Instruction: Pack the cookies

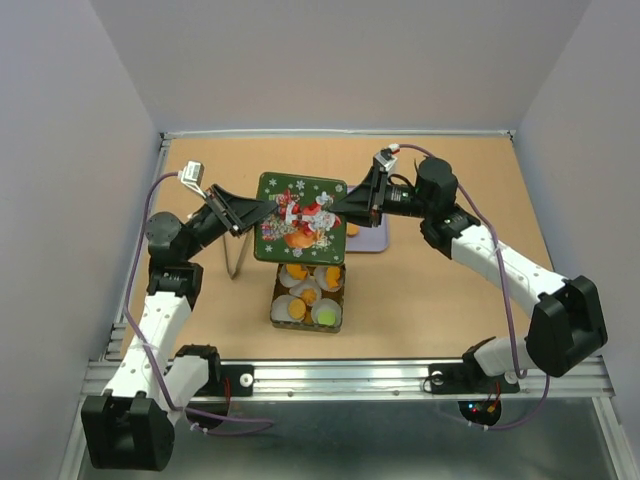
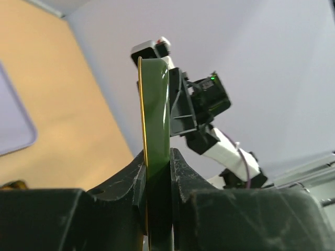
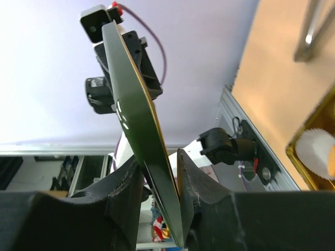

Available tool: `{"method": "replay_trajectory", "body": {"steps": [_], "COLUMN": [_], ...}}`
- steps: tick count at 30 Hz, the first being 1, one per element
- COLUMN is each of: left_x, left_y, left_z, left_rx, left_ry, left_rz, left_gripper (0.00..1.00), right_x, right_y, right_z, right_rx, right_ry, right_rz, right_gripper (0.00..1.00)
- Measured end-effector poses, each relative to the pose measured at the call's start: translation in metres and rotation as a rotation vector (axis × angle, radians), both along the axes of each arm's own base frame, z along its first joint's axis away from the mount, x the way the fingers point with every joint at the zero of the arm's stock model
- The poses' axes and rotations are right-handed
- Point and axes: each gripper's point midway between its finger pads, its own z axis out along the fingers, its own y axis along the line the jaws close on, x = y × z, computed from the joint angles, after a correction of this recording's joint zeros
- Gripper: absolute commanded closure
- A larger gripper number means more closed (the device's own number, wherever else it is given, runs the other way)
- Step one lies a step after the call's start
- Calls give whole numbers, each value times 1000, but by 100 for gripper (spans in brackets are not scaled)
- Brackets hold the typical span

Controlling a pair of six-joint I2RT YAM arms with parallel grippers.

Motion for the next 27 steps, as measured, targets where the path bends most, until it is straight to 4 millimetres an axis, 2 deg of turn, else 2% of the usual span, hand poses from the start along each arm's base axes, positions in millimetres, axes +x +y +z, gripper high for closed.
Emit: {"method": "replay_trajectory", "body": {"steps": [2,8,12,14,22,27], "left_x": [4,3,-4,-7,-16,-19], "left_y": [0,1,1,2,3,2], "left_z": [-25,-86,-115,-127,-171,-188], "left_rx": [72,220,260,280,360,387], "left_ry": [56,168,227,248,333,387], "left_rz": [23,28,15,12,-12,-35], "left_gripper": [63,62,60,57,57,59], "right_x": [0,-7,-16,-20,-35,-41], "right_y": [-1,-7,-8,-7,-9,-12], "right_z": [-18,-66,-94,-105,-146,-167], "right_rx": [-29,-98,-145,-162,-231,-261], "right_ry": [43,148,199,216,261,277], "right_rz": [-14,-39,-38,-39,-66,-84], "right_gripper": [78,79,80,80,79,73]}}
